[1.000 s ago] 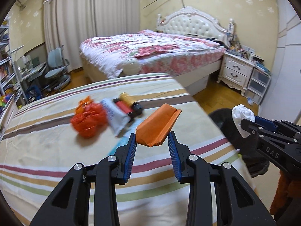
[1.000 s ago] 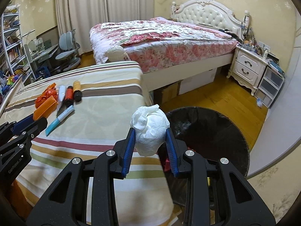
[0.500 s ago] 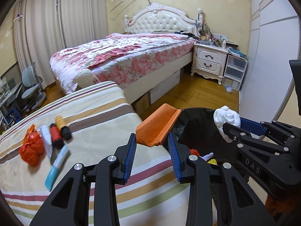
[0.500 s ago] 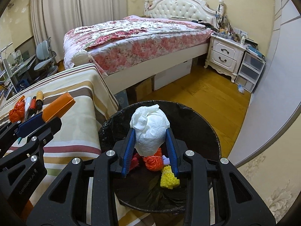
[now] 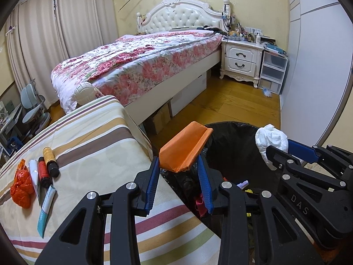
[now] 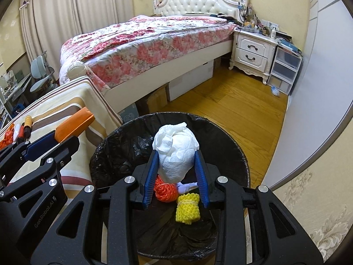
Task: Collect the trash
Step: 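Carry the foam and white bag over the black bin and open both tools, then grasp the blue-white tube with the left tool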
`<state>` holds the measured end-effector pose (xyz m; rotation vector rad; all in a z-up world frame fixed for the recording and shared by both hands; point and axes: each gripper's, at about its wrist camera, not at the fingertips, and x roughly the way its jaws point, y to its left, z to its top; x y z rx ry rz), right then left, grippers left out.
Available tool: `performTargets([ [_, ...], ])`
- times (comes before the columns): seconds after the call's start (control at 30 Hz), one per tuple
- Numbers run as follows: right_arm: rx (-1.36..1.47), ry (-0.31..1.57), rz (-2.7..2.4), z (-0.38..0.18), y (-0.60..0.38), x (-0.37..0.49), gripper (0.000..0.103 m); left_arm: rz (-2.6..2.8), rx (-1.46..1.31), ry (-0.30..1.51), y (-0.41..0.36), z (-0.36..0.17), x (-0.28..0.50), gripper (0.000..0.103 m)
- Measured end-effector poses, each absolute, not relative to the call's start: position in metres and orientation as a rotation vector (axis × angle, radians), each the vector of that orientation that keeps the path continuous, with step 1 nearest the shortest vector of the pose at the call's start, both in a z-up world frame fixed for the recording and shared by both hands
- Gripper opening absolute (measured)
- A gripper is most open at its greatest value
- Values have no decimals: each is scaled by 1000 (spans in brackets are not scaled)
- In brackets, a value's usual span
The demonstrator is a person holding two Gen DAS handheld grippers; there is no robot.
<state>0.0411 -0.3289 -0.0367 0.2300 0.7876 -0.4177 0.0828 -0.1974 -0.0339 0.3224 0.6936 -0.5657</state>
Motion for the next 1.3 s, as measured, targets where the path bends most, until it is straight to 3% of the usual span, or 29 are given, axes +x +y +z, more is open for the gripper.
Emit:
performTargets([
  [0.3,247,784,-437,-40,-335,41,37,-560,356,690,-208,-38,80,39],
  [0.37,252,781,-448,-40,-337,41,42,-561,354,690,-208,-38,79,53],
  [0.67,256,779,-468,-39,-339,37,44,-523,334,684,-195,-37,80,70],
  [1.3,190,804,-231,-27,-249,63,50,-266,252,699,-73,-28,93,71],
])
